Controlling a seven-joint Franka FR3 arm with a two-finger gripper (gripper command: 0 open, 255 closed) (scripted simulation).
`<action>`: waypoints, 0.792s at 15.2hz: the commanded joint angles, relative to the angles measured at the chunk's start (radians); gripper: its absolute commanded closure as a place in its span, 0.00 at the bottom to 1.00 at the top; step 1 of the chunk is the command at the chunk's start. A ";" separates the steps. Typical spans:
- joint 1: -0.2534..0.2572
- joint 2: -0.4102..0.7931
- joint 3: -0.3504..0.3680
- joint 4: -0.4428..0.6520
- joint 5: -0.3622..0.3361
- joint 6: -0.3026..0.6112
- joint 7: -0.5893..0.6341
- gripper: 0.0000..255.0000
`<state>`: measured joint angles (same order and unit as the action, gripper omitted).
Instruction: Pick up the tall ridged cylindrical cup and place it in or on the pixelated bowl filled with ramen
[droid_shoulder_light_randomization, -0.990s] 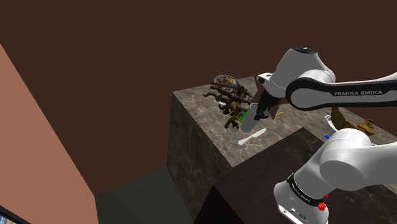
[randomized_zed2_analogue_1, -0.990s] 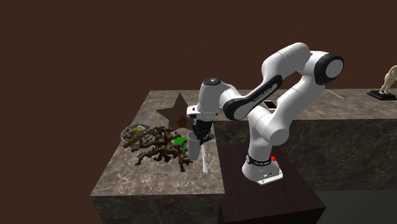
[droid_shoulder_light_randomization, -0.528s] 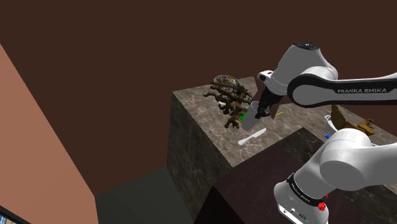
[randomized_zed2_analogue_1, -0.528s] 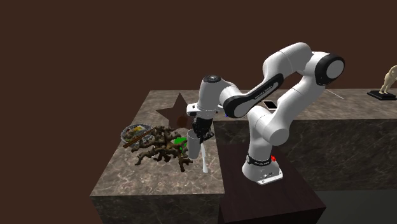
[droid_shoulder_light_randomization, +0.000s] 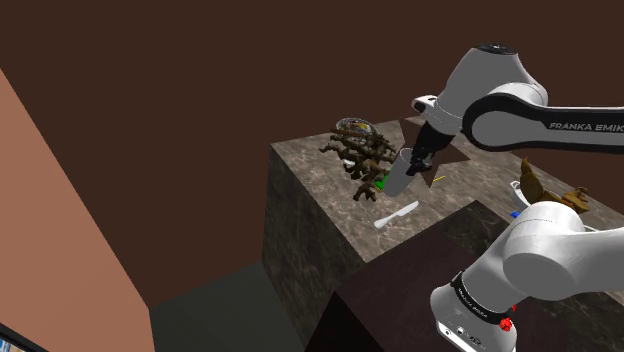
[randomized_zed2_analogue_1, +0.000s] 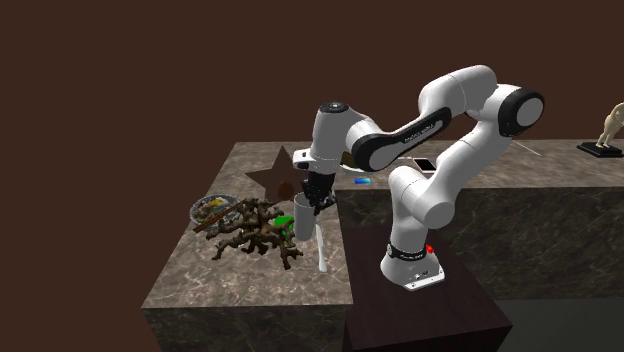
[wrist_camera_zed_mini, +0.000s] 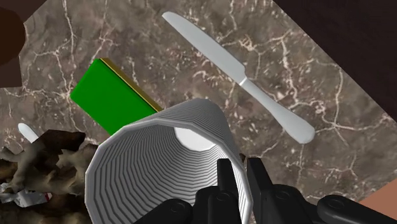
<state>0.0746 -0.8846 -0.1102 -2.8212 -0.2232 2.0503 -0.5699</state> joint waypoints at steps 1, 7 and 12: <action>0.001 -0.005 0.001 0.024 0.004 -0.029 -0.005 1.00; 0.007 -0.017 0.009 0.098 0.016 -0.114 -0.014 1.00; 0.010 -0.018 0.016 0.164 0.025 -0.181 -0.022 1.00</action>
<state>0.0834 -0.9063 -0.0970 -2.6751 -0.2012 1.8841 -0.5915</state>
